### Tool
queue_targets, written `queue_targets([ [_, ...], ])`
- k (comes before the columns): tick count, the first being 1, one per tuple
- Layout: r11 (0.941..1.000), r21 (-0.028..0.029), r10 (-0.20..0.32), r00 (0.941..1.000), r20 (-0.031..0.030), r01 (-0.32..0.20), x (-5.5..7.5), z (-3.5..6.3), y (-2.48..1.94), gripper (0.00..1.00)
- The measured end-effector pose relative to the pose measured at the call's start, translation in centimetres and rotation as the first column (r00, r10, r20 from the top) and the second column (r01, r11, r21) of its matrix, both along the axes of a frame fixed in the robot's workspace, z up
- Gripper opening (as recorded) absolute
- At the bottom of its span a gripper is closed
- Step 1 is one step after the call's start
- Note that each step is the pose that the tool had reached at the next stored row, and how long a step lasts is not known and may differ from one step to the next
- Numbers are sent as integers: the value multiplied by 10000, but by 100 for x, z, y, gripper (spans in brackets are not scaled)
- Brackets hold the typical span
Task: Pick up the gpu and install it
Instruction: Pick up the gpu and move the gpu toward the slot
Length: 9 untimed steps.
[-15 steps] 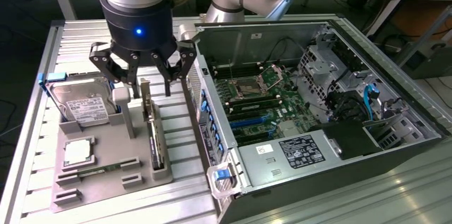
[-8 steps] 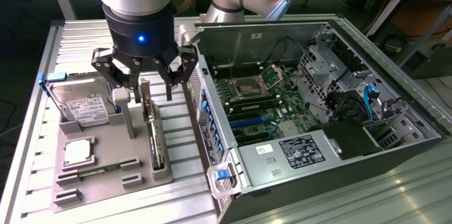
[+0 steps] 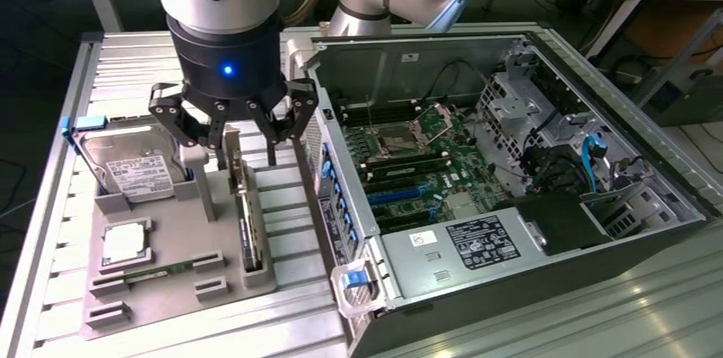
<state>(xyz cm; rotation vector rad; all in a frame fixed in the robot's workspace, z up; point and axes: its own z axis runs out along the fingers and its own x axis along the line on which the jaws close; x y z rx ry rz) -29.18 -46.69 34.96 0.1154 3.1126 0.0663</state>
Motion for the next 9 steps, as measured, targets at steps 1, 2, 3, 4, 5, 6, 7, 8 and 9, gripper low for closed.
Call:
queue_targets([
  [1, 10000, 0, 0, 10000, 0, 0, 0, -3, -2, 54],
  [2, 10000, 0, 0, 10000, 0, 0, 0, -7, -5, 54],
  [3, 10000, 0, 0, 10000, 0, 0, 0, -10, -7, 54],
  [4, 10000, 0, 0, 10000, 0, 0, 0, -16, -11, 54],
  [5, 10000, 2, 0, 10000, 2, 0, 0, -23, -13, 54],
  [6, 10000, 1, 0, 10000, 1, 0, 0, -33, -15, 54],
  [7, 10000, 0, 1, 10000, 0, -1, 0, -44, -17, 54],
  [8, 10000, 0, 0, 10000, 0, 0, 0, -55, -18, 54],
  [9, 10000, 0, 1, 10000, 0, -1, 1, -67, -22, 54],
])
